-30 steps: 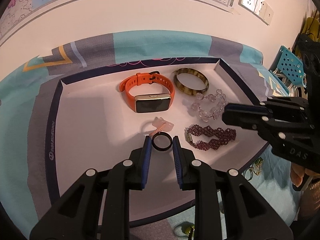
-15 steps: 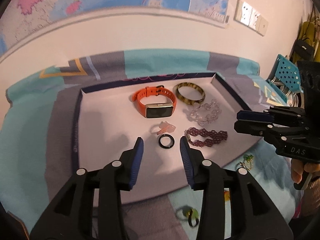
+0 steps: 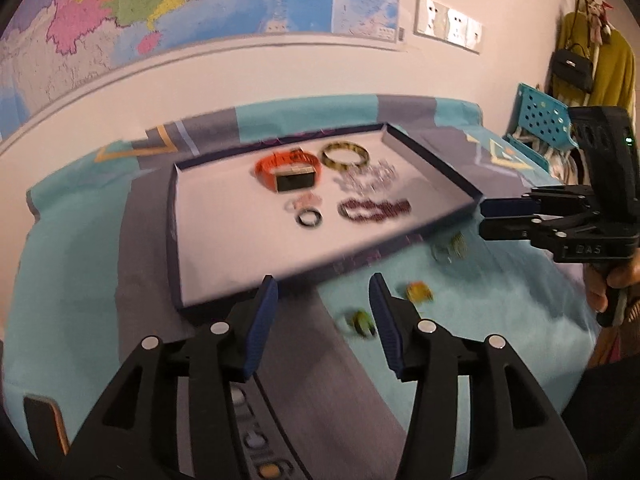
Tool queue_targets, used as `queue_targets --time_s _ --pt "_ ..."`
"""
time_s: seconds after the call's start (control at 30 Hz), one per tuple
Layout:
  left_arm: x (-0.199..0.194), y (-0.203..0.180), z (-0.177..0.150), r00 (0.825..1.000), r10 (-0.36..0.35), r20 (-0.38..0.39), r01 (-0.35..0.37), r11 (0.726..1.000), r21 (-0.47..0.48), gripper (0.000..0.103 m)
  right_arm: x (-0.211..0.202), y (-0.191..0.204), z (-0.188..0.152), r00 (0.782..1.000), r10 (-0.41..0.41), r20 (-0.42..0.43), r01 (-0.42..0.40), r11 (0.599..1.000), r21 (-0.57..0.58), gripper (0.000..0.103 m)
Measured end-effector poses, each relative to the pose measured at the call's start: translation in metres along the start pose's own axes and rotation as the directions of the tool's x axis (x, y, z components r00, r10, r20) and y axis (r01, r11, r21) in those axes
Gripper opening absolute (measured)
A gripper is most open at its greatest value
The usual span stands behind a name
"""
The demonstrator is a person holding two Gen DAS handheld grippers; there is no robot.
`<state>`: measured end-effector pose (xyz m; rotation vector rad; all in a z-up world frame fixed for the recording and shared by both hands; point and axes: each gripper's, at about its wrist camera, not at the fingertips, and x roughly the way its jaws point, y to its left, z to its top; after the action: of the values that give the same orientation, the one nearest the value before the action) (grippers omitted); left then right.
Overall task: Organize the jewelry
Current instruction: 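Move both open grippers back over the rings beside the box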
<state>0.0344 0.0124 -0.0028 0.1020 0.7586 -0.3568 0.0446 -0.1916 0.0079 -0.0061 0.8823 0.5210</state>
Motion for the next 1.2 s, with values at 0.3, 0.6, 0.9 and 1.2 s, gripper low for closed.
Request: queue_targets --time_s 0.3,0.6,0.9,1.2 --pt "0.006 -0.018 -0.023 0.999 -0.022 -0.043 0.023 0.999 0.023 0.047 0.019 -0.002 -0.019 0.998 -0.045 -0.049 0.048 0.998 0.049 0.037" --pt "0.012 -0.017 -0.025 0.997 -0.032 -0.065 0.031 0.999 -0.009 0.044 0.025 0.007 -0.015 0.996 -0.080 -0.047 0.082 0.996 0.033 0.037" --pt "0.024 -0.016 -0.020 0.994 -0.048 -0.096 0.045 0.999 -0.028 0.035 0.028 0.009 -0.014 0.993 -0.108 -0.052 0.109 0.994 0.031 0.035" --pt "0.030 -0.018 -0.018 0.992 -0.055 -0.113 0.052 0.998 -0.029 0.026 0.031 0.008 -0.012 0.990 -0.128 -0.057 0.130 0.991 0.027 0.012"
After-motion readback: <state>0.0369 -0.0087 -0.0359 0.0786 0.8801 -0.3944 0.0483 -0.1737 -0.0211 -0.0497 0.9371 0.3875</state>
